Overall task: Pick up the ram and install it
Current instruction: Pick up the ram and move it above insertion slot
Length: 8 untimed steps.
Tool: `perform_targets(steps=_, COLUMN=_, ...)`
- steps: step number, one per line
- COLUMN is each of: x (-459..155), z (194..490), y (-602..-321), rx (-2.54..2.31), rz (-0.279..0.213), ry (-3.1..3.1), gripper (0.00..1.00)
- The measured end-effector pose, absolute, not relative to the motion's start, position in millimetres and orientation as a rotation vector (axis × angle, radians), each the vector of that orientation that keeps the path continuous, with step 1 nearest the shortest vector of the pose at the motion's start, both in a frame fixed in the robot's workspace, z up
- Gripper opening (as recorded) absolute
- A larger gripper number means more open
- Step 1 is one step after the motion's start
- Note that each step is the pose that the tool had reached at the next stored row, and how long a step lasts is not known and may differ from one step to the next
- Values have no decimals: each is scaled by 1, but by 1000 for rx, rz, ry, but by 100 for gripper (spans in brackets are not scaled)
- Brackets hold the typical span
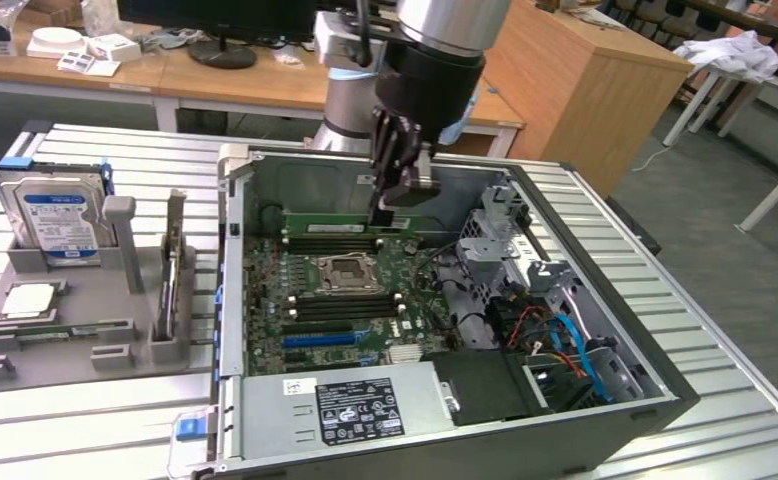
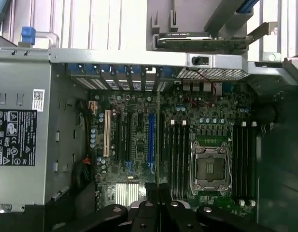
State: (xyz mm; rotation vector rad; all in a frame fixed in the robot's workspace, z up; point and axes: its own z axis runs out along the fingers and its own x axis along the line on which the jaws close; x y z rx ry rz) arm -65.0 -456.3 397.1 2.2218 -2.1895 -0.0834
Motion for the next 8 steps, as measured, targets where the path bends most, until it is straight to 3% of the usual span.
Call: perform_targets(steps=8, x=-45, z=397, y=-457, rx=2221, rz=-85, ry=-2189, gripper=12)
